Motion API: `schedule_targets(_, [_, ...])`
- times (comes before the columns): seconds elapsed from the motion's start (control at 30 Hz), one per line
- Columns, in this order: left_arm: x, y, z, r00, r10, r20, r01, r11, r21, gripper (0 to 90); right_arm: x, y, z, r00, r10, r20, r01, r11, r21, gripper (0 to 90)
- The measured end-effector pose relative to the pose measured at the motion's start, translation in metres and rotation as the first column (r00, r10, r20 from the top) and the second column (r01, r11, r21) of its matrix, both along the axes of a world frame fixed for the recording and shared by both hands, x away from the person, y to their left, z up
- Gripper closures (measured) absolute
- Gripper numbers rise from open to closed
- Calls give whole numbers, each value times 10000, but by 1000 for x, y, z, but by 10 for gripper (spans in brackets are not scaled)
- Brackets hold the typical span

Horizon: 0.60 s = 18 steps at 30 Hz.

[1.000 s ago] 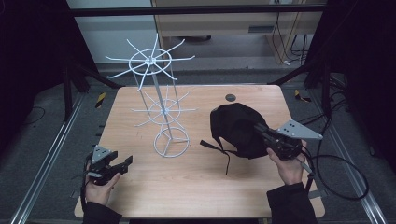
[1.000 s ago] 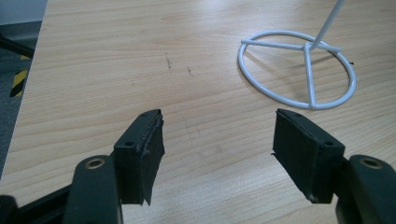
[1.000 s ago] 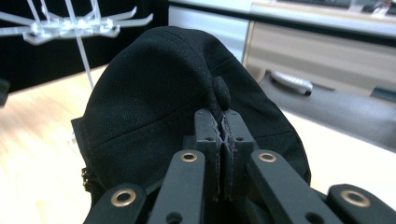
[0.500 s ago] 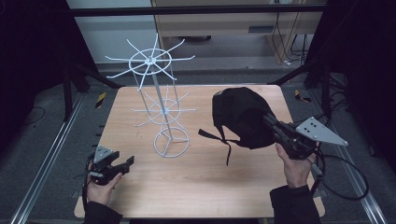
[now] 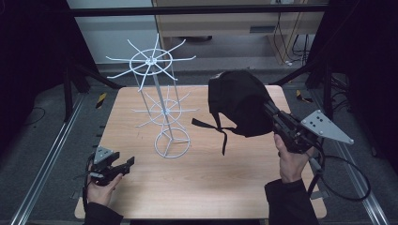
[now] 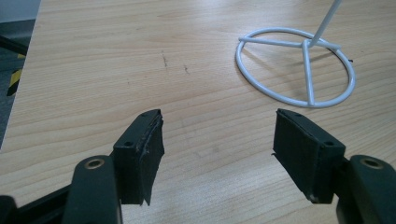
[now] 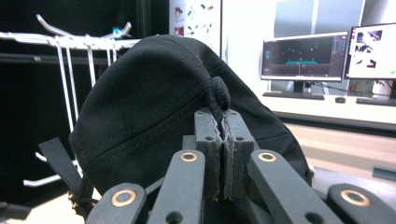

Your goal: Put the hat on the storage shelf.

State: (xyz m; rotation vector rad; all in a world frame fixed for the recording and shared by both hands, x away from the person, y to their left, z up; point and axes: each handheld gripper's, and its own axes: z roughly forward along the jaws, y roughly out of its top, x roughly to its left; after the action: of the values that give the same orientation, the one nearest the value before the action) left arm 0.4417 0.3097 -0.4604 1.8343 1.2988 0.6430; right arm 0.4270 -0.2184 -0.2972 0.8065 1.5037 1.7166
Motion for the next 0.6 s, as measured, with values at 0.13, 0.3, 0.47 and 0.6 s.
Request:
schedule_targets(0.13, [0, 0, 0, 10000, 1, 3, -1, 10000, -6, 327, 3, 6, 10, 9997, -12, 258, 9, 9999, 114, 870])
schedule_targets(0.3, [0, 0, 0, 10000, -6, -2, 6, 10000, -20, 327, 6, 13, 22, 9985, -2, 555, -18, 9993, 368, 870])
schedule_targets(0.47, [0, 0, 0, 10000, -18, -1, 18, 10000, 20, 327, 11, 18, 32, 9969, 170, 763, -229, 9968, 771, 869])
schedule_targets(0.6, [0, 0, 0, 10000, -29, -21, 29, 10000, 21, 327, 15, 26, 40, 9946, 331, 986, -430, 9940, 1003, 869])
